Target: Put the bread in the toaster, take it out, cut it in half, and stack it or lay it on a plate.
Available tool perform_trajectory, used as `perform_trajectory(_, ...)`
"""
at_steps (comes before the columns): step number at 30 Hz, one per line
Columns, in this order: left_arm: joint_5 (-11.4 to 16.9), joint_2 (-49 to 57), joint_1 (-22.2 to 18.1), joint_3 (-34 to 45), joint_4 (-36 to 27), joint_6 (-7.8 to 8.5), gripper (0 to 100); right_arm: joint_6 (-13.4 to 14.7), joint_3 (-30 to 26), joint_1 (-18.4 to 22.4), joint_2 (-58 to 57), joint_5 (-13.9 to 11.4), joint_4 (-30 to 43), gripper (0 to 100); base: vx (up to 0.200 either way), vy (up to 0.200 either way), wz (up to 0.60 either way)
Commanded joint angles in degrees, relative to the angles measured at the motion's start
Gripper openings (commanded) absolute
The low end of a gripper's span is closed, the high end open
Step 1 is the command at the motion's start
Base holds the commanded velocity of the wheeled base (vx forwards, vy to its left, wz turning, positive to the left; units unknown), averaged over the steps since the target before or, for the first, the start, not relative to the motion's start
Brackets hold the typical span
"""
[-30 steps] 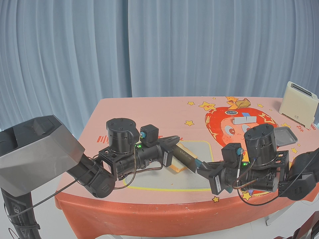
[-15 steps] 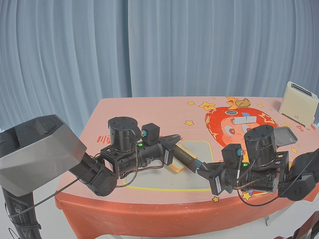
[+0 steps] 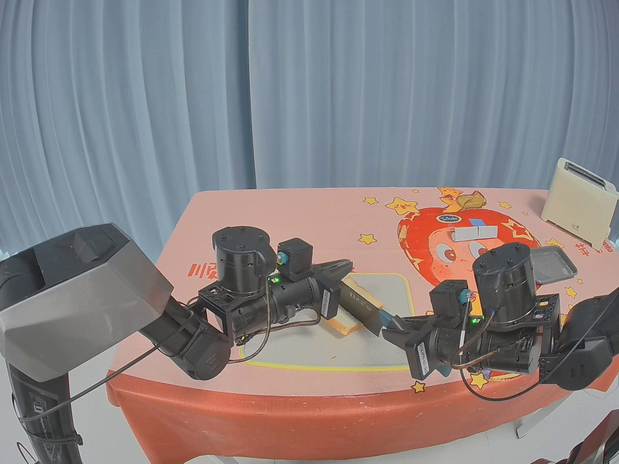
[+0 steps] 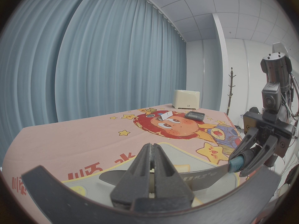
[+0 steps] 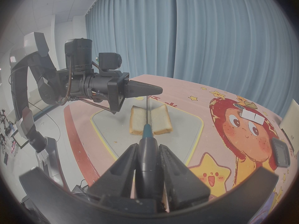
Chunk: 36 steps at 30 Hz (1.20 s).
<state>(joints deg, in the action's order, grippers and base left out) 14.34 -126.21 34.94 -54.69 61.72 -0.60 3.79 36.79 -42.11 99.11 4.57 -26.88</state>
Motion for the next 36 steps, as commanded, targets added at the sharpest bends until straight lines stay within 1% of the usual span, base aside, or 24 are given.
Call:
perform_trajectory(1, 0.0, 0.0, 0.0, -0.5, 1.1, -0.11, 0, 0.0, -0.2, -0.2, 0.5, 0.0, 0.2, 0, 0.000, 0.000, 0.00)
perform_trajectory(7, 0.0, -0.1, -0.1, 0.0, 1.1, -0.11, 0, 0.2, 0.3, -0.2, 0.4, -0.1, -0.7, 0, 0.000, 0.000, 0.00)
perform_trajectory(10, -0.1, -0.3, 0.0, -0.5, 1.1, -0.11, 0, 1.6, 0.8, -0.3, 0.0, 0.0, -0.6, 0, 0.000, 0.000, 0.00)
perform_trajectory(12, -0.1, -0.2, 0.0, -0.8, 1.3, -0.11, 0, 1.7, 0.7, -0.3, 0.3, 0.0, -0.2, 0, 0.000, 0.000, 0.00)
perform_trajectory(22, -0.1, 0.3, -0.3, -2.1, 2.0, -0.11, 0, 1.7, 0.5, -0.3, 0.4, 0.0, -0.1, 0, 0.000, 0.000, 0.00)
perform_trajectory(27, -1.7, 1.2, -0.6, -1.3, 2.1, -0.11, 0, 1.7, 0.5, -0.2, 0.5, 0.0, 0.0, 0, 0.000, 0.000, 0.00)
perform_trajectory(36, -1.8, 1.4, -0.6, -0.6, 2.4, 0.07, 0, 1.8, 0.6, -0.3, 0.4, 0.0, -0.1, 0, 0.000, 0.000, 0.00)
